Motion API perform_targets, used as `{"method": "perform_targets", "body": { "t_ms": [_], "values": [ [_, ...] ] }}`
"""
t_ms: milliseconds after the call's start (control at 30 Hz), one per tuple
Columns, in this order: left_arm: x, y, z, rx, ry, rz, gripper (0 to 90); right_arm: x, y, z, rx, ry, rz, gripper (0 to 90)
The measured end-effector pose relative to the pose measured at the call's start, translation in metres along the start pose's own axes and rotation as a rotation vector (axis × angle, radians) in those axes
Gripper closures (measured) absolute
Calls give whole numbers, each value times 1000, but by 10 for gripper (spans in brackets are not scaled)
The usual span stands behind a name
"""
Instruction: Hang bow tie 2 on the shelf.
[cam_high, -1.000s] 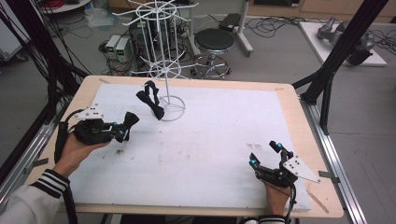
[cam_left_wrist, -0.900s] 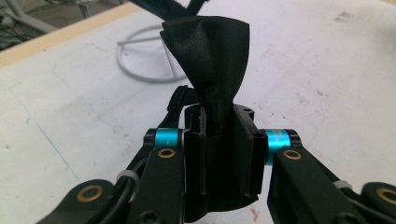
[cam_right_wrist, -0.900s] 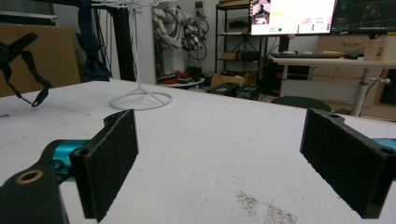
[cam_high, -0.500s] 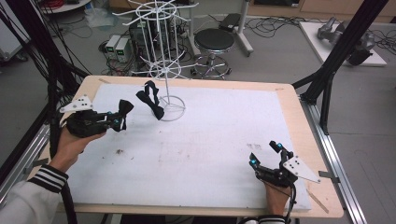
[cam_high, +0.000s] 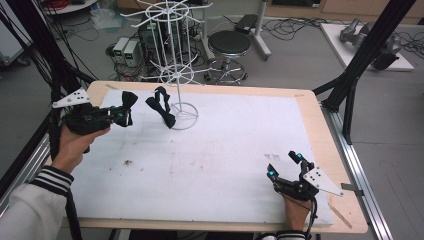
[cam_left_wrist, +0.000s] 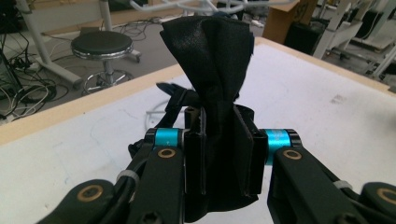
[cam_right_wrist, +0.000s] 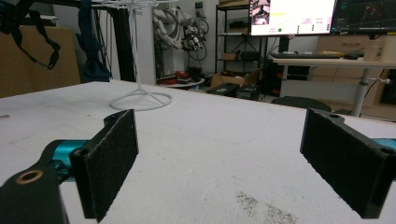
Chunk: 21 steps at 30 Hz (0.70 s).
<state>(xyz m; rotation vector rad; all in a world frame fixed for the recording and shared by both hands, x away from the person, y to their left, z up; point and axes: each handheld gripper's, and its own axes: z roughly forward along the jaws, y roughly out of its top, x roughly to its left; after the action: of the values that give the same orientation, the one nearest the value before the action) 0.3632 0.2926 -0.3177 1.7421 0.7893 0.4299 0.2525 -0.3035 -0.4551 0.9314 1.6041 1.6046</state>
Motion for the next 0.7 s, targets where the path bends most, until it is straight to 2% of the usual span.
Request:
{"method": "perform_targets", "body": {
  "t_ms": [367, 700],
  "values": [
    [17, 23, 8, -43, 8, 9, 755, 0, 0, 0, -1, 1, 1, 108],
    [30, 36, 19, -62, 14, -13, 755, 0, 0, 0, -2, 1, 6, 108]
  ]
}}
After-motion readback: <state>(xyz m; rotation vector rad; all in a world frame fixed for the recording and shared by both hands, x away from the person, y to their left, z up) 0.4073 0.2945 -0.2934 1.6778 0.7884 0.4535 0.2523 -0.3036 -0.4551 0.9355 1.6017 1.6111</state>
